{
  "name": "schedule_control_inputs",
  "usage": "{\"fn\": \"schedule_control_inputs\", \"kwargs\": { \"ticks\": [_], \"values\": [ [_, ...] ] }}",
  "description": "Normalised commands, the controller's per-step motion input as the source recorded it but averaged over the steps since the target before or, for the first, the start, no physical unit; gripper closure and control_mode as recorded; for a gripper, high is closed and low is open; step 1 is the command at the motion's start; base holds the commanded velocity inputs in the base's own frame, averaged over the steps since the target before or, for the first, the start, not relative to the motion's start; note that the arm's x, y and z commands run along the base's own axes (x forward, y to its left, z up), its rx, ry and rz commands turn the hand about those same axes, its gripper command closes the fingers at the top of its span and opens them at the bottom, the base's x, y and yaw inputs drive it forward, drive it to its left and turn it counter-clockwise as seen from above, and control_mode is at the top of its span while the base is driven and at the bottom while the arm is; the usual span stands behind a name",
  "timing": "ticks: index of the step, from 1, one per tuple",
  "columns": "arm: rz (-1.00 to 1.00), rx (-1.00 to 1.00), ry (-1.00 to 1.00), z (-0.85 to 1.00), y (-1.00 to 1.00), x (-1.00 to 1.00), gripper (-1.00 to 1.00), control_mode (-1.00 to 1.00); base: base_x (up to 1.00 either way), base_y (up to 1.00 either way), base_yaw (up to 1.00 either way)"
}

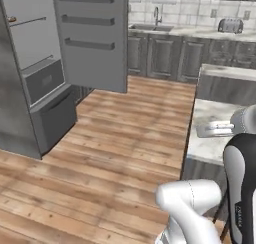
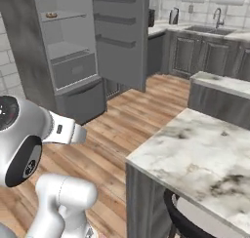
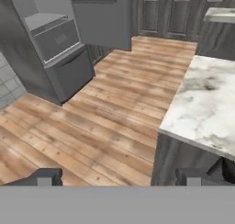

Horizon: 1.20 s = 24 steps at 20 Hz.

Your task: Take the donuts from the fridge and place them on the empty tray on the dining counter.

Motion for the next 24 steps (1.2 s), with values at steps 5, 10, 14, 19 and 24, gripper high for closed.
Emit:
{"fn": "schedule_control_inputs", "kwargs": {
  "ticks": [5, 10, 14, 19, 24],
  "values": [
    [0.0, 0.0, 0.0, 0.0, 0.0, 0.0, -1.0, 1.0, 0.87, 0.98, 0.19],
    [0.0, 0.0, 0.0, 0.0, 0.0, 0.0, -1.0, 1.0, 1.0, 0.45, 0.0],
    [0.0, 0.0, 0.0, 0.0, 0.0, 0.0, -1.0, 1.0, 1.0, 0.14, 0.0],
    [0.0, 0.0, 0.0, 0.0, 0.0, 0.0, -1.0, 1.0, 1.0, 0.0, 0.03],
    [0.0, 0.0, 0.0, 0.0, 0.0, 0.0, -1.0, 1.0, 1.0, 0.04, 0.3]
  ]
}}
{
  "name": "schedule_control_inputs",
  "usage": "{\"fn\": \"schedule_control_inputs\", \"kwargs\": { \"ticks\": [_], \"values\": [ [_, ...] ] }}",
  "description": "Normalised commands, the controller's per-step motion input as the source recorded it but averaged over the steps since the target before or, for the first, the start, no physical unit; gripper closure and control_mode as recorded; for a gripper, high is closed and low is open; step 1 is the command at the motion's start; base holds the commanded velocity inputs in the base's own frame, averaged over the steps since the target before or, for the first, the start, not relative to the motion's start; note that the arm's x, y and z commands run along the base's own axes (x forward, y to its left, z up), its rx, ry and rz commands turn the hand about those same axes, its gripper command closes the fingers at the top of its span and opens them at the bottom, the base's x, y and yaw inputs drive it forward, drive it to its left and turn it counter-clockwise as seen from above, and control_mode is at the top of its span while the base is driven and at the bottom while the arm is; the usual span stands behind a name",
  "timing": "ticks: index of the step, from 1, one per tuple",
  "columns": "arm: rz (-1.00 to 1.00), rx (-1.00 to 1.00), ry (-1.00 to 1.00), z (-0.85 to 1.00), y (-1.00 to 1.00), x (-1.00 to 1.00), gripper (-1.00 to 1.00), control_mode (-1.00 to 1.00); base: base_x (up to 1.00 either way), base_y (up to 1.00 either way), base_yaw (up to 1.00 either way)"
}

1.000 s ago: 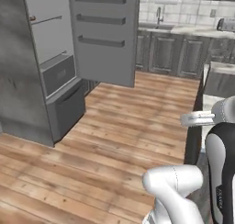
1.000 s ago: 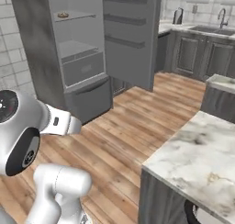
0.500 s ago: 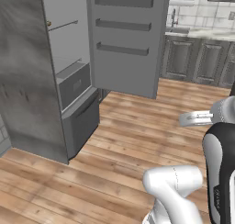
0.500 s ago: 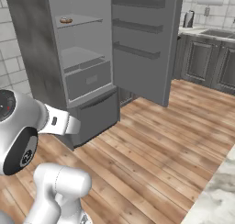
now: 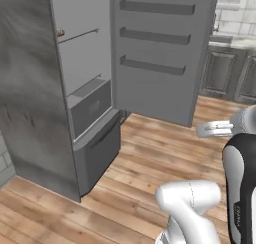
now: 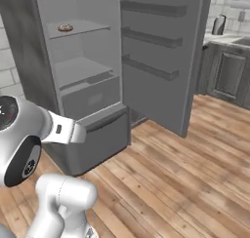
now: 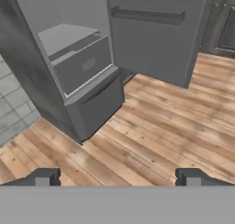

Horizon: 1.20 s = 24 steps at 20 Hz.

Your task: Take the donuts from the fridge and place them on the empty tray on the dining counter.

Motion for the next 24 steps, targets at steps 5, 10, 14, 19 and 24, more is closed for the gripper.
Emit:
{"fn": "schedule_control_inputs", "kwargs": {
  "ticks": [5, 10, 14, 19, 24],
  "values": [
    [0.0, 0.0, 0.0, 0.0, 0.0, 0.0, -1.0, 1.0, 0.98, 0.03, 0.26],
    [0.0, 0.0, 0.0, 0.0, 0.0, 0.0, -1.0, 1.0, 0.59, -0.03, 0.08],
    [0.0, 0.0, 0.0, 0.0, 0.0, 0.0, -1.0, 1.0, 0.49, 0.0, 0.02],
    [0.0, 0.0, 0.0, 0.0, 0.0, 0.0, -1.0, 1.0, 0.67, 0.05, 0.1],
    [0.0, 0.0, 0.0, 0.0, 0.0, 0.0, -1.0, 1.0, 0.94, 0.0, 0.21]
  ]
}}
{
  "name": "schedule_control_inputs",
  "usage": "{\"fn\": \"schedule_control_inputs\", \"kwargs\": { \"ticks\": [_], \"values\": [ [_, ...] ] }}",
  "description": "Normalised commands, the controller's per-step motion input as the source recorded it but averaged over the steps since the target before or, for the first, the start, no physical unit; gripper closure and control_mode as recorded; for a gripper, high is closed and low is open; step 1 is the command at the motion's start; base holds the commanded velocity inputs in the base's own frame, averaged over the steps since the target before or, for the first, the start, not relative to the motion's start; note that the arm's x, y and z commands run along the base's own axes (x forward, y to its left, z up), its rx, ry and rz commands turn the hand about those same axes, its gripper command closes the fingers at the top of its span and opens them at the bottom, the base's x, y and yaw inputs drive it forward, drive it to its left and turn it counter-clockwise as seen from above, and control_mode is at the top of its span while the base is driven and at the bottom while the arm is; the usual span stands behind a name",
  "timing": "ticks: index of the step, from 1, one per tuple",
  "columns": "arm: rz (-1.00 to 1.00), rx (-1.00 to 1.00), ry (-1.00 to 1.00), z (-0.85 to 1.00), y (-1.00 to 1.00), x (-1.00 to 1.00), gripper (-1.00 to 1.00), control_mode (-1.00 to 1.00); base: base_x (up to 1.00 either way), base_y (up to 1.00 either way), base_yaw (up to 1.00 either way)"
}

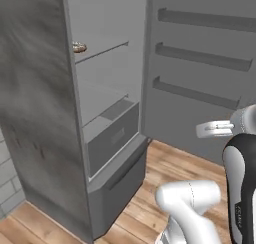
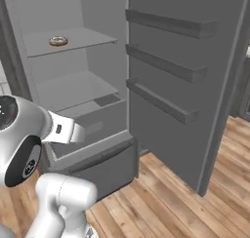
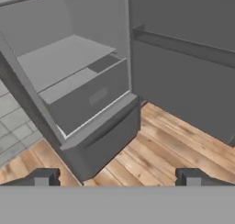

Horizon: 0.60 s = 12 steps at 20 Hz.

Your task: Take the donuts from the fridge and place them on the empty tray on the dining counter.

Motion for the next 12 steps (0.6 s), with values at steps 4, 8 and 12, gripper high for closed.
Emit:
{"fn": "schedule_control_inputs", "kwargs": {
  "ticks": [4, 8, 12],
  "values": [
    [0.0, 0.0, 0.0, 0.0, 0.0, 0.0, -1.0, 1.0, 0.95, 0.0, 0.22],
    [0.0, 0.0, 0.0, 0.0, 0.0, 0.0, -1.0, 1.0, 0.83, 0.02, 0.22],
    [0.0, 0.0, 0.0, 0.0, 0.0, 0.0, -1.0, 1.0, 0.85, 0.07, 0.25]
  ]
}}
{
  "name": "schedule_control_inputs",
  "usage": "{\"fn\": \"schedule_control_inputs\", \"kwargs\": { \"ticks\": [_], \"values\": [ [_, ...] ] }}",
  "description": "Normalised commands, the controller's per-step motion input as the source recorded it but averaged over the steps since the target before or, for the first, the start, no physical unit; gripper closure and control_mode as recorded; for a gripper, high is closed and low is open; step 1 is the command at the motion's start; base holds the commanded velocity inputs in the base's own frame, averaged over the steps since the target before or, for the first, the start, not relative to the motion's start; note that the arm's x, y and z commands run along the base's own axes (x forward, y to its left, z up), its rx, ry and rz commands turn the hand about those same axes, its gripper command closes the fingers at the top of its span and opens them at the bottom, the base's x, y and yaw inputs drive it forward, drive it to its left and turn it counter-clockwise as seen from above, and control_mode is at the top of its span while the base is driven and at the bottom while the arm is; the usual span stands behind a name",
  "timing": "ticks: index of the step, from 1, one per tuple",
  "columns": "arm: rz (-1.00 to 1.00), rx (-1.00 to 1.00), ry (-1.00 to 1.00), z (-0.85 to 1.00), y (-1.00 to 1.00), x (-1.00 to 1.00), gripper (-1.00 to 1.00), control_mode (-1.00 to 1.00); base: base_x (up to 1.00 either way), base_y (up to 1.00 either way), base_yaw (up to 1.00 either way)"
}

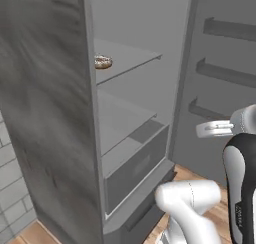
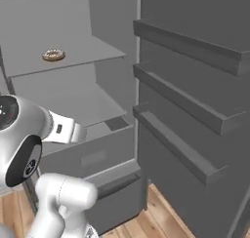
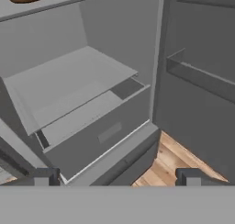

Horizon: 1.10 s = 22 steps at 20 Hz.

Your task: Take the donuts from the fridge and place them on the empty tray on the dining counter.

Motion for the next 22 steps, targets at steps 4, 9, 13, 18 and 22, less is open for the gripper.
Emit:
{"fn": "schedule_control_inputs", "kwargs": {
  "ticks": [4, 9, 13, 18, 22],
  "values": [
    [0.0, 0.0, 0.0, 0.0, 0.0, 0.0, -1.0, 1.0, 0.9, 0.0, 0.31],
    [0.0, 0.0, 0.0, 0.0, 0.0, 0.0, -1.0, 1.0, 0.95, 0.0, 0.38],
    [0.0, 0.0, 0.0, 0.0, 0.0, 0.0, -1.0, 1.0, 0.99, 0.0, 0.43],
    [0.0, 0.0, 0.0, 0.0, 0.0, 0.0, -1.0, 1.0, 1.0, 0.04, 0.4],
    [0.0, 0.0, 0.0, 0.0, 0.0, 0.0, -1.0, 1.0, 1.0, 0.05, 0.4]
  ]
}}
